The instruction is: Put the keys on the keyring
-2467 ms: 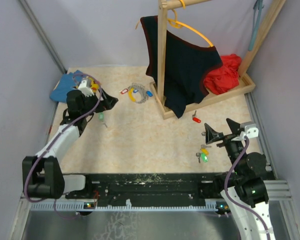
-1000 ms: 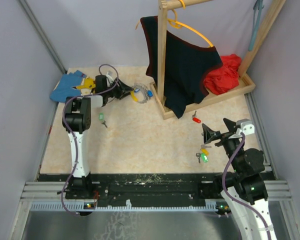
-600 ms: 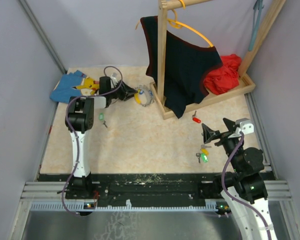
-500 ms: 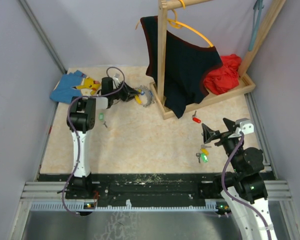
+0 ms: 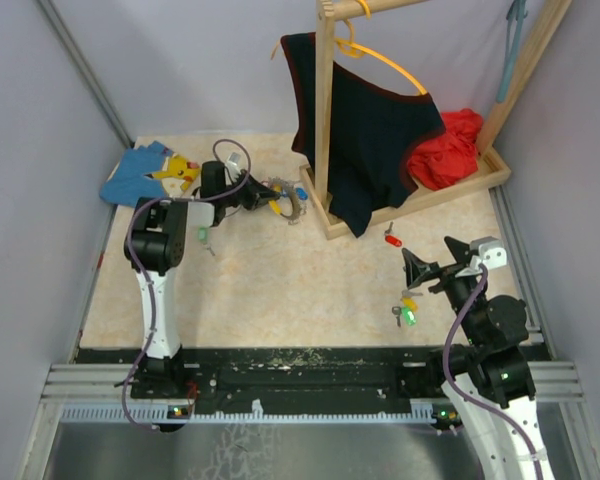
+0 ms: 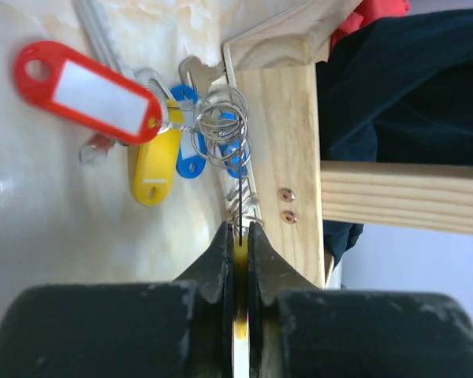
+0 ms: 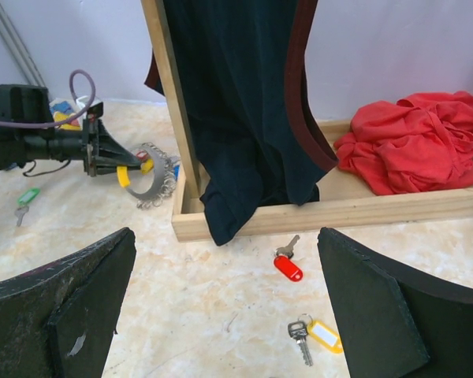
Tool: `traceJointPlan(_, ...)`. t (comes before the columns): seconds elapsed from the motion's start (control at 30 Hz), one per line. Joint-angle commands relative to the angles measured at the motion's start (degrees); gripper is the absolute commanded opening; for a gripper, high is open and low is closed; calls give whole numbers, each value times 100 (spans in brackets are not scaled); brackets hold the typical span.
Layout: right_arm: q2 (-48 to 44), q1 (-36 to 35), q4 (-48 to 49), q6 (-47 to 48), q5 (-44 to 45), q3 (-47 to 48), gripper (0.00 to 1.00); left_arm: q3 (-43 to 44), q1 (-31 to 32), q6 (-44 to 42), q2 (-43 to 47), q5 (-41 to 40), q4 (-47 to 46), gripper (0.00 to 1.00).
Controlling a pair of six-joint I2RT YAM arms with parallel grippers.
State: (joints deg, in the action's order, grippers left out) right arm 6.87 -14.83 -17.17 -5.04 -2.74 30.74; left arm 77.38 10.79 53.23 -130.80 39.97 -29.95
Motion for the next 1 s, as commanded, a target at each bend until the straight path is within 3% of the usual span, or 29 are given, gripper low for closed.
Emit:
traceJointPlan(0.0, 22, 16, 236, 51, -127, 68, 99, -674, 16, -663, 880, -181, 246, 0)
traceJointPlan(0.47, 589, 17, 330, -393, -900, 306, 99, -2182, 204, -1571, 3078, -366, 1772, 0)
traceJointPlan(0.8, 899, 16, 975, -721, -1985, 56, 99, -2121, 266, -2699, 4155, -219, 3633, 0)
traceJointPlan(0.97, 1644, 15, 1600, -871, -2781, -128, 99, -1714, 302, -3599, 4377, -176, 4825, 0)
